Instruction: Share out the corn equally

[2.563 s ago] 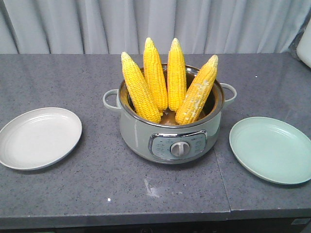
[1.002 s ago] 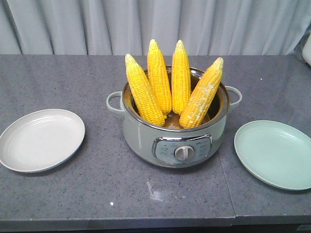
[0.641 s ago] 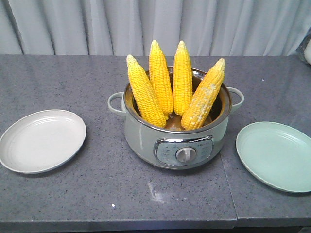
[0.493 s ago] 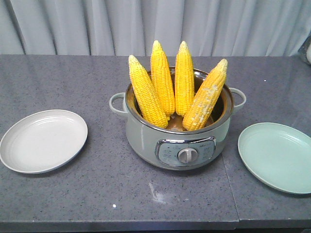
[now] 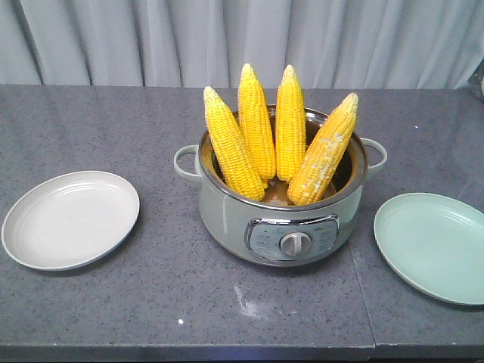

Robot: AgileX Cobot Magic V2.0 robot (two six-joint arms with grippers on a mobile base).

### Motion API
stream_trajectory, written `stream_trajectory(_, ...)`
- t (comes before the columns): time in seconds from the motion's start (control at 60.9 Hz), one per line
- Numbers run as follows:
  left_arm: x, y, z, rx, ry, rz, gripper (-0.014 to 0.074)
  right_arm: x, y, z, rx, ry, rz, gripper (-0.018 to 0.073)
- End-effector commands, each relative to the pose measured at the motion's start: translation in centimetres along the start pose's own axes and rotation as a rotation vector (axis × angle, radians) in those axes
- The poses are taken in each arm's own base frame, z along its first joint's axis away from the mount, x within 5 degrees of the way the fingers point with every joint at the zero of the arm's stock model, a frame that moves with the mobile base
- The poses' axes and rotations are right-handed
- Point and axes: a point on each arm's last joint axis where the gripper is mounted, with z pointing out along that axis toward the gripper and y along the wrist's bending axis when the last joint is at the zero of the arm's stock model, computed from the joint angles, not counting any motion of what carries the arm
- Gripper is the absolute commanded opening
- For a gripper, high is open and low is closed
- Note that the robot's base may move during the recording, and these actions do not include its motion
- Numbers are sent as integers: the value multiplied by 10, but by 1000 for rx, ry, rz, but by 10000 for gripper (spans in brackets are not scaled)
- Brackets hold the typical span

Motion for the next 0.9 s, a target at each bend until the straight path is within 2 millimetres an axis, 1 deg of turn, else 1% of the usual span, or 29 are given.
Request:
stream_trajectory(0.0,-16,-1,-3,3,-104,-9,-6,-1,1,0,-12,-62,-7,-2)
stream_trajectory(0.887,-16,-1,-3,3,-104,-9,-6,-1,1,0,-12,-62,-7,-2)
